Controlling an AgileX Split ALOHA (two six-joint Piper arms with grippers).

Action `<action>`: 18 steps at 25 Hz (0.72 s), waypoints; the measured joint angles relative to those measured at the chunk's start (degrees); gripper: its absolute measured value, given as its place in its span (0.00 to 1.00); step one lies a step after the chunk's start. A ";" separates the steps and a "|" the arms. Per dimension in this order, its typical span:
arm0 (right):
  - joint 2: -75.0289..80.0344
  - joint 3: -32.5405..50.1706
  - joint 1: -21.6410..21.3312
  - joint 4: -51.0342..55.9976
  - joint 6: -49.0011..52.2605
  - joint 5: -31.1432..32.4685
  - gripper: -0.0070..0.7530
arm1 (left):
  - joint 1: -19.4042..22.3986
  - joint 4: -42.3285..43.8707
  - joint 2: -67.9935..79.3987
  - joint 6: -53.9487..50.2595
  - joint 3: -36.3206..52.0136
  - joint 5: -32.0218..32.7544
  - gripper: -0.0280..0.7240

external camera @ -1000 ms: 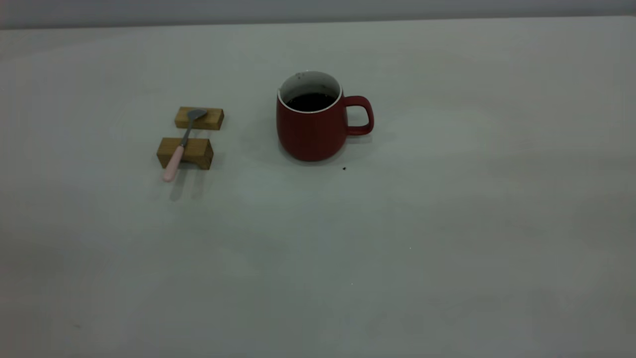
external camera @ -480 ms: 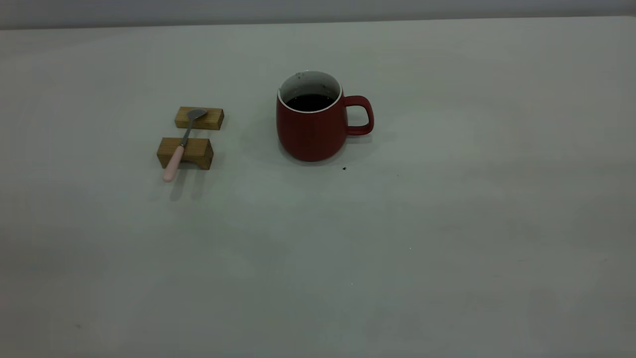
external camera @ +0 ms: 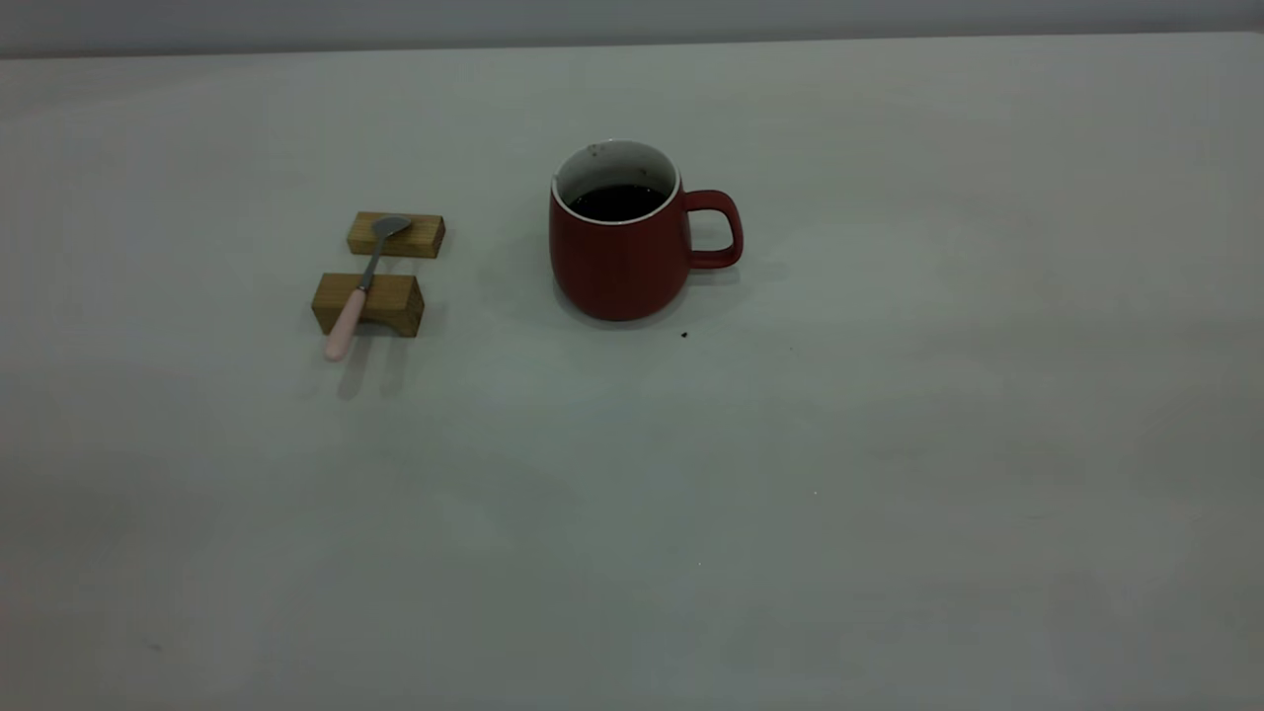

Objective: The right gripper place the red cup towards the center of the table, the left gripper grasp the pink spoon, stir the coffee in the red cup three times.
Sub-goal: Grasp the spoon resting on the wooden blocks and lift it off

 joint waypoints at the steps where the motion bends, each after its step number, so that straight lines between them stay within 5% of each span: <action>1: 0.00 0.00 0.00 0.00 0.00 0.00 0.78 | 0.00 0.38 1.43 -0.06 -0.48 -0.42 0.65; 11: 0.00 0.00 0.00 -0.02 0.00 0.04 0.78 | 0.06 3.55 33.59 -2.71 -5.66 -9.67 0.76; 18: 0.00 0.00 0.00 -0.02 0.00 0.06 0.78 | 0.06 -2.71 59.27 -1.78 -9.30 -21.68 0.77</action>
